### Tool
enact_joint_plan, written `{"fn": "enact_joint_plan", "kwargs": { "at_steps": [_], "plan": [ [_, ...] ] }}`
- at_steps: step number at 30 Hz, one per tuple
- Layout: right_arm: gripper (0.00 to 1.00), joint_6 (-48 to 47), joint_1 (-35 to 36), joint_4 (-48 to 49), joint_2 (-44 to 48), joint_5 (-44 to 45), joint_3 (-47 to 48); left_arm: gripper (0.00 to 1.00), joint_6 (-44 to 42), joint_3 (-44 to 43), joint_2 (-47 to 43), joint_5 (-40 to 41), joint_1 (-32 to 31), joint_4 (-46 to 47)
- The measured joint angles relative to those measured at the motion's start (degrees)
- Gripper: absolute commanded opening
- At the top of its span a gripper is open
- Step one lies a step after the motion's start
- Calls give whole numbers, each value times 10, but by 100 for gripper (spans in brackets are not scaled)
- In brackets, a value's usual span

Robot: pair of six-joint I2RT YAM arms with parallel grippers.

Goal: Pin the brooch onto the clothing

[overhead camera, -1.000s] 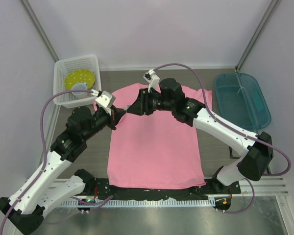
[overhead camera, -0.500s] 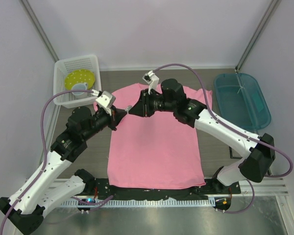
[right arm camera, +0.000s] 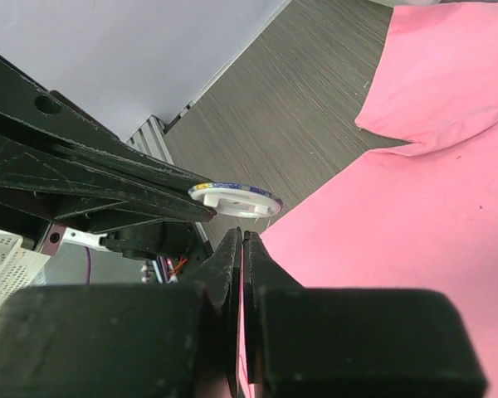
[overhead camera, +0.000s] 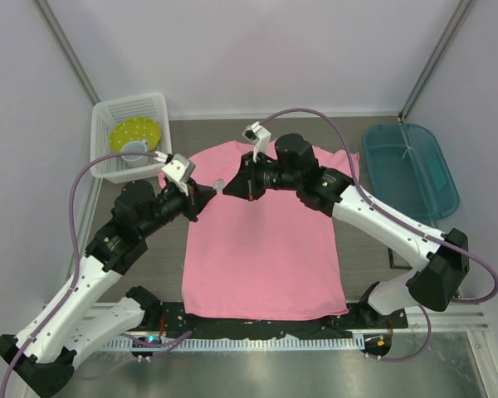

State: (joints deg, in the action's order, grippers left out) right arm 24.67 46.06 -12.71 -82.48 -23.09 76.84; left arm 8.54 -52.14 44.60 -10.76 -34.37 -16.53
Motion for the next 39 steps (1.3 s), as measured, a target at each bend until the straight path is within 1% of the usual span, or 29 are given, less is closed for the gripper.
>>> {"fn": "enact_joint_plan", "kwargs": {
  "at_steps": [21, 22, 23, 24, 28, 29, 31, 32, 34, 35, 39],
  "plan": [
    [1, -17, -2, -16, 14, 5, -7, 0, 20, 2, 0, -30, 5, 4],
    [2, -17, -2, -16, 15, 5, -8, 0, 20, 2, 0, -32, 5, 4],
    [11, -18, -2, -16, 15, 3, -8, 0, 21, 2, 0, -33, 6, 4],
    [16, -18, -2, -16, 15, 2, -8, 0, 21, 2, 0, -34, 6, 4],
    [34, -18, -4, -14, 15, -9, -8, 0, 20, 2, 0, -37, 6, 4],
    [40, -17, -5, -12, 15, -12, -8, 0, 20, 2, 0, -39, 6, 4],
    [46, -15, -7, -9, 15, -17, -7, 0, 20, 2, 0, -43, 6, 4],
    [53, -14, -8, -8, 15, -20, -6, 0, 20, 2, 0, -43, 6, 4],
    [57, -10, -9, -5, 15, -25, -3, 0, 20, 2, 1, -43, 6, 4],
    [61, -8, -9, -4, 15, -28, -1, 0, 19, 2, 2, -43, 6, 4],
    [65, -7, -12, 4, 15, -35, 18, 0, 14, 2, 10, -42, 6, -3]
  ]
}}
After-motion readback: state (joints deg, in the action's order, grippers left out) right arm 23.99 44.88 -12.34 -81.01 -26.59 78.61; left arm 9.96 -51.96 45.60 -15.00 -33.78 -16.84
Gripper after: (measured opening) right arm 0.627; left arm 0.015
